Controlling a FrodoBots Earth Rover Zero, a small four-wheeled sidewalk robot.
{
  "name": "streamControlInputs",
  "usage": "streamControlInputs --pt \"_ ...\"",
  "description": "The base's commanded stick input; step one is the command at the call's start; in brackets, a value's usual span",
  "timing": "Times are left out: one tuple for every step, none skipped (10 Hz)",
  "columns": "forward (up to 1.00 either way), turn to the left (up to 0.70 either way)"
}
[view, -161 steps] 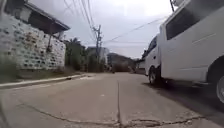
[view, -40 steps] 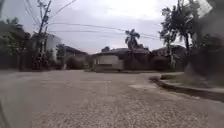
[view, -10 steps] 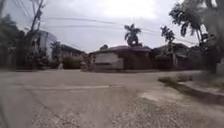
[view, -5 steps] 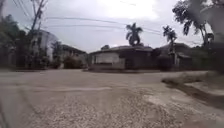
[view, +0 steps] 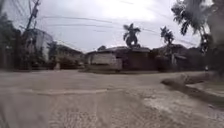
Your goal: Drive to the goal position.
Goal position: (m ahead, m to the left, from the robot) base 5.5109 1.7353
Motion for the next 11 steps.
streamControlInputs --pt "0.5 -0.03" --pt "0.5 0.0" --pt "0.5 0.0" --pt "0.5 0.0" --pt "0.5 0.0" --pt "0.5 0.0" --pt "0.5 0.0" --pt "0.5 0.0" --pt "0.5 -0.08" --pt "0.5 -0.5" --pt "0.5 -0.5"
